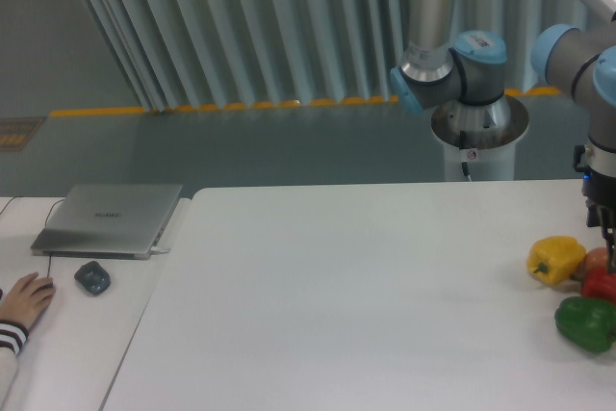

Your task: Place the red peppers in a basket

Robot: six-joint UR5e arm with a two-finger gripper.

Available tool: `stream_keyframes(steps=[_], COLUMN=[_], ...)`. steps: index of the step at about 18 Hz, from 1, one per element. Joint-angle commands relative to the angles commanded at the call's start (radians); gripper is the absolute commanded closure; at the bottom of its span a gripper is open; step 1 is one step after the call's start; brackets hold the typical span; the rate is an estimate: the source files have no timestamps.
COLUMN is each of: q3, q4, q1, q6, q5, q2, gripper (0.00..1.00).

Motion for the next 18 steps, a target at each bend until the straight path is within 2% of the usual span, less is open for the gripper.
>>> stream_keyframes(steps=[6, 9, 12, 18], q3=[-0.008, -0.040, -0.055, -0.058], q4=[0.000, 0.005, 0.043, 0.054], q1=[-0.003, 0.000, 0.006, 0.005], q6=[0.011, 0.009, 0.000, 0.021], q5=[0.000, -0.002, -0.002, 0.038], q2=[0.009, 0.029, 0.031, 0.023], gripper=[0.00, 0.00, 0.00, 0.00])
